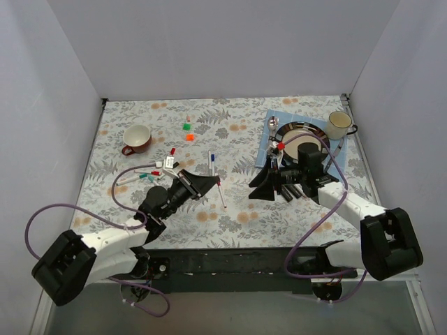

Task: Open the pen caps

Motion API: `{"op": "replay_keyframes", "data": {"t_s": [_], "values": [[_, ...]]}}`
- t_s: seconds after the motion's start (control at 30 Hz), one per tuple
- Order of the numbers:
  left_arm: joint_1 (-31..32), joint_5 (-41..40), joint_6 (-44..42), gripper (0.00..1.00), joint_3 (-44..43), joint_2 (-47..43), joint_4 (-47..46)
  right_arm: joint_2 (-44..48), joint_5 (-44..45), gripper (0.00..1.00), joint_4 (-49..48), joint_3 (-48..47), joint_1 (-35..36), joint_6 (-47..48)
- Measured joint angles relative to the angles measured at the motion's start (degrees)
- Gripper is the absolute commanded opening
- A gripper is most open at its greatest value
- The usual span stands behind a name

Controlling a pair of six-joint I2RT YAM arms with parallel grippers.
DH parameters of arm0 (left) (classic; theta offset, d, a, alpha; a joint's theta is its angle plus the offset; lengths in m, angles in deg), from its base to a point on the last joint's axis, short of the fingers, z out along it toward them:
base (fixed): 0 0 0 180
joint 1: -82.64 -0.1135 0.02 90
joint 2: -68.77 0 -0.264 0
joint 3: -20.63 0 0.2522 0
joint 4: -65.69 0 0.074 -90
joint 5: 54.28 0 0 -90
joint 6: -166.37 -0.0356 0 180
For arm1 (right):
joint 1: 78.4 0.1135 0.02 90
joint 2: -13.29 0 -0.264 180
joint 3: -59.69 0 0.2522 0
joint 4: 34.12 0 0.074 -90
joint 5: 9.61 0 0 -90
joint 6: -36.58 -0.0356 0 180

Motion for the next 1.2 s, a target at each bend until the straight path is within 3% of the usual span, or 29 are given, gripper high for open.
{"op": "replay_keyframes", "data": {"t_s": [0.3, 0.6, 0.7, 0.87, 1.1, 1.2], "values": [[10.4, -10.6, -1.6, 0.0, -3.9, 13.7, -6.6, -1.6, 1.0, 0.71, -12.5, 3.3, 0.7, -15.0], [15.8, -15.6, -4.0, 0.0, -10.7, 23.7, -12.3, -2.4, 1.3, 0.66, -19.0, 6.6, 0.8, -22.8], [17.1, -16.6, -4.7, 0.0, -12.3, 26.8, -13.1, -2.4, 1.5, 0.6, -20.2, 6.6, 0.8, -24.4], [19.1, -18.2, -6.8, 0.0, -14.2, 30.2, -14.9, -3.1, 1.9, 0.35, -21.7, 6.6, 0.8, -27.1], [20.6, -21.0, -10.4, 0.0, -15.4, 30.8, -17.4, -3.5, 1.9, 0.33, -22.7, 7.2, 0.8, -29.9], [20.7, -22.0, -11.5, 0.0, -15.4, 30.8, -17.8, -3.4, 2.0, 0.21, -22.9, 7.2, 0.8, -30.4]]}}
